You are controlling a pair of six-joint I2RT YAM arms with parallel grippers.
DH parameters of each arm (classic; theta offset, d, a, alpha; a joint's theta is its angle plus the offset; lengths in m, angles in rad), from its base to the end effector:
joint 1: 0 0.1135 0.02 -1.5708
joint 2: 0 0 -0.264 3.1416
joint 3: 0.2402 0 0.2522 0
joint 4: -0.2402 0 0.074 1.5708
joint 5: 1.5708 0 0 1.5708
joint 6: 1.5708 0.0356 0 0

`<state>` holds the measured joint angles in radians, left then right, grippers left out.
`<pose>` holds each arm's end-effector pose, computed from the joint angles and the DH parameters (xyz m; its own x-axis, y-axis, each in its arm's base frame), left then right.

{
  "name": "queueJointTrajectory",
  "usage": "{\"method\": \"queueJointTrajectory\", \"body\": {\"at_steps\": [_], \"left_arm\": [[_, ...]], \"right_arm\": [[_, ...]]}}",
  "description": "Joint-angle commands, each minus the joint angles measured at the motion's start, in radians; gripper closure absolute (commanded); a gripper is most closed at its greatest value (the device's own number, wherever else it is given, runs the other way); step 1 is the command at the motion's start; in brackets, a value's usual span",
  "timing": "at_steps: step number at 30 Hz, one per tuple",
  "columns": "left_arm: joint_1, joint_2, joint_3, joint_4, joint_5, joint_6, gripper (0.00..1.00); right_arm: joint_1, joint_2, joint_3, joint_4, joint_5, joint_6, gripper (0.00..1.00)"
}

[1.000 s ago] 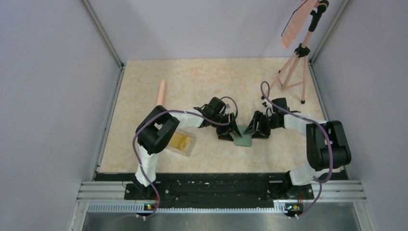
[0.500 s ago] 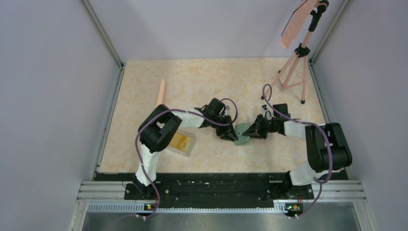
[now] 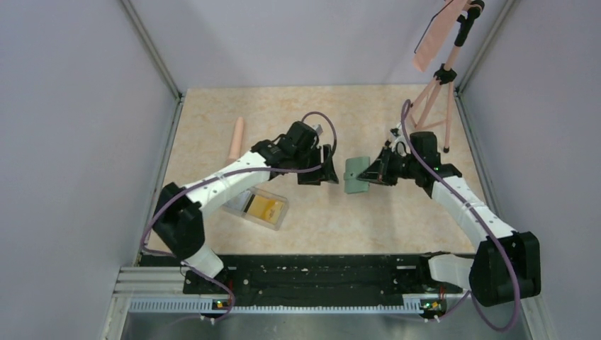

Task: Put the credit cards into the card holder
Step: Pick up the card holder from the center of the board, then open the card holder.

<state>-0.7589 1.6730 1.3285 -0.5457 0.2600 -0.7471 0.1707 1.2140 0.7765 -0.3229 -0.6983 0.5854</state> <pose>0.2593 -0.2585 0.2656 -0.9454 -0.0085 -0.3259 0.1908 0.7962 -0.5742 0.2410 0.0648 0.2416 -0.8916 0.2758 -0.3591 -0.1158 0.6279 0.7697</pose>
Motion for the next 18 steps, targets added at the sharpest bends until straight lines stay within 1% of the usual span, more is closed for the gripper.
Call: {"method": "queueJointTrajectory", "body": {"at_steps": [1,4,8,12,15,18], "left_arm": [[-0.005,-0.154,-0.043,-0.105,-0.112,0.007,0.32],[-0.005,-0.225,-0.120,-0.040,-0.067,-0.037,0.26],[-0.003,-0.328,-0.263,0.155,0.008,-0.120,0.18],[-0.003,-0.398,-0.381,0.356,0.093,-0.189,0.16],[-0.003,-0.425,-0.460,0.551,0.178,-0.242,0.16],[-0.004,-0.453,-0.524,0.731,0.229,-0.295,0.17]], "right_arm": [[0.093,-0.053,0.071,-0.076,0.029,0.034,1.00],[0.126,-0.075,0.072,-0.048,0.003,0.088,1.00],[0.127,-0.122,0.058,0.023,-0.078,0.160,1.00],[0.127,-0.157,0.057,0.052,-0.160,0.197,1.00],[0.127,-0.181,0.052,0.066,-0.196,0.222,1.00],[0.127,-0.201,0.034,0.104,-0.233,0.261,1.00]]}}
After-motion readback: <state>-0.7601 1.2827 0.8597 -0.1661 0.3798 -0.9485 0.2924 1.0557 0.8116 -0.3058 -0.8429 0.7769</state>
